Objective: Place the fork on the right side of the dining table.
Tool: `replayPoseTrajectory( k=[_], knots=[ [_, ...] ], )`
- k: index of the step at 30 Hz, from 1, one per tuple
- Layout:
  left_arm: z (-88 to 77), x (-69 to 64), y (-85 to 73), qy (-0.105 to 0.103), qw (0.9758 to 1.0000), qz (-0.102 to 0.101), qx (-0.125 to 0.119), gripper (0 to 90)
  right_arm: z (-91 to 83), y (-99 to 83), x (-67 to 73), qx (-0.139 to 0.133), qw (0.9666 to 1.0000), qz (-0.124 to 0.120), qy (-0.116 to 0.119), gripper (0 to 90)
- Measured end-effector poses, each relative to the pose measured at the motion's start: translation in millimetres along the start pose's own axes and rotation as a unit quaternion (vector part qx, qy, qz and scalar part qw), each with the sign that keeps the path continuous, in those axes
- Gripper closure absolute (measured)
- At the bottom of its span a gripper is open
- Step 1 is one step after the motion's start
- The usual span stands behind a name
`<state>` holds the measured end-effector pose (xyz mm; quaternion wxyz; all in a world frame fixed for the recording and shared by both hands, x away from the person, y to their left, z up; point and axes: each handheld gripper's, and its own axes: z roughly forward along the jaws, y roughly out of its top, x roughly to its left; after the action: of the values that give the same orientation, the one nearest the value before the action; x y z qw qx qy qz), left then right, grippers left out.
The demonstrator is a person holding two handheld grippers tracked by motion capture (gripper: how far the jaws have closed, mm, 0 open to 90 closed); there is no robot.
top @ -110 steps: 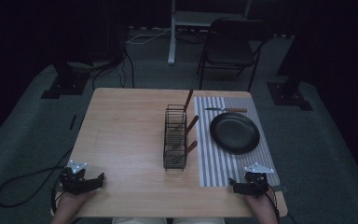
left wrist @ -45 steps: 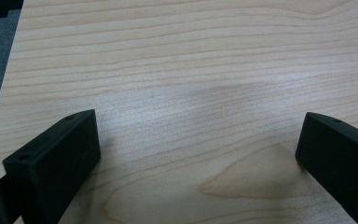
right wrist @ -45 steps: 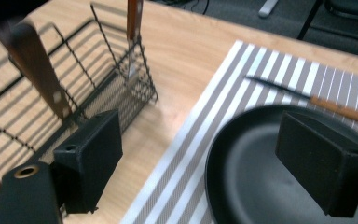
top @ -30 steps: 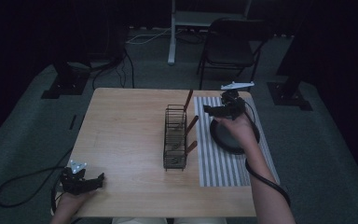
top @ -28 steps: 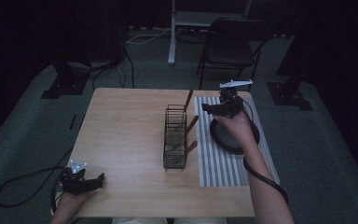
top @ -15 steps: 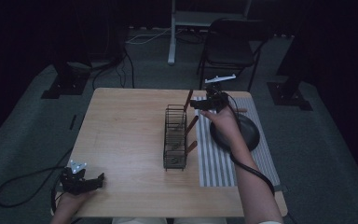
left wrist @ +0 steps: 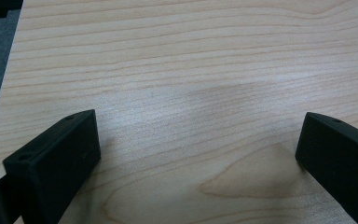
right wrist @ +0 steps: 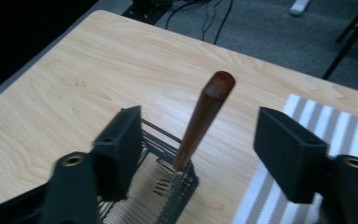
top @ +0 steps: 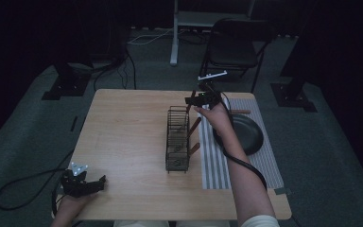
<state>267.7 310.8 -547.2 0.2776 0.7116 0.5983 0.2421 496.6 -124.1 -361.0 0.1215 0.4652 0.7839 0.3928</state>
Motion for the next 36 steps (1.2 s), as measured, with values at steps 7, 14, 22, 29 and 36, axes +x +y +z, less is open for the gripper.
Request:
replayPoseTrajectory(
  k=[7, 14, 22, 29, 36],
  knots=[
    [-0.1, 0.0, 0.0, 0.0, 1.0, 0.0, 0.0, 0.0, 8.6, 0.2, 2.3, 0.013, 0.9999, 0.008, 0.0, 61.5],
    [0.0, 0.0, 0.0, 0.0, 1.0, 0.0, 0.0, 0.0, 4.0, -1.2, -1.0, 0.015, 0.9996, 0.014, 0.021, 77.8],
    [0.1, -0.1, 0.0, 0.0, 1.0, 0.0, 0.0, 0.0, 0.3, -2.7, 5.8, 0.019, 0.9995, -0.01, 0.025, 81.0],
    [0.0, 0.0, 0.0, 0.0, 1.0, 0.0, 0.0, 0.0, -9.4, -1.6, 12.4, 0.005, 0.9993, -0.022, 0.03, 81.1],
    [0.1, -0.1, 0.0, 0.0, 1.0, -0.001, -0.001, 0.0, -29.0, 3.0, 17.0, -0.016, 0.999, -0.027, 0.033, 81.1]
  ],
)
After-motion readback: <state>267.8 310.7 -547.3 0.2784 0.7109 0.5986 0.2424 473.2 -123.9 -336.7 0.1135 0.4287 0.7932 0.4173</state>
